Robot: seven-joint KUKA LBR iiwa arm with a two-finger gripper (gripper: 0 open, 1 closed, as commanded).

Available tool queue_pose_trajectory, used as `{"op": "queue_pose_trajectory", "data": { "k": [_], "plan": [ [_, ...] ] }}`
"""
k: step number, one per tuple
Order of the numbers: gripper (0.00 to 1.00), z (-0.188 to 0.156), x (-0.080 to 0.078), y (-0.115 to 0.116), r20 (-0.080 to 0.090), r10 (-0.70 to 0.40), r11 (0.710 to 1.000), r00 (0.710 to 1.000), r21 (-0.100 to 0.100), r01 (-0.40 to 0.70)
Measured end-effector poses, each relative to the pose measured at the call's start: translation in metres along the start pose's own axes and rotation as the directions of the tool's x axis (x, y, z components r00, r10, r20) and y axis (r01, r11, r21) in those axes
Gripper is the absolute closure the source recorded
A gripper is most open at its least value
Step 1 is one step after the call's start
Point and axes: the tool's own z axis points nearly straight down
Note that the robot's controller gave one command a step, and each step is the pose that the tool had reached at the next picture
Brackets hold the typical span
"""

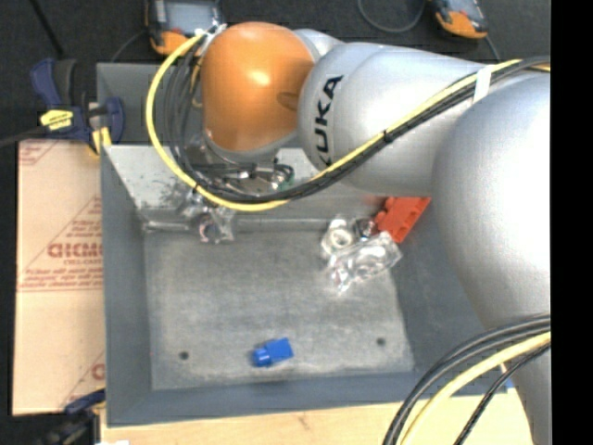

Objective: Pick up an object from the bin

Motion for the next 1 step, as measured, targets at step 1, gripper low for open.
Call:
{"op": "queue_pose_trajectory", "data": {
  "k": [1],
  "plan": [
    [1.00,-0.0997,0.0026,0.0121,0.000,-0.064,0.998,0.998,0.000,0.064]
  ]
}}
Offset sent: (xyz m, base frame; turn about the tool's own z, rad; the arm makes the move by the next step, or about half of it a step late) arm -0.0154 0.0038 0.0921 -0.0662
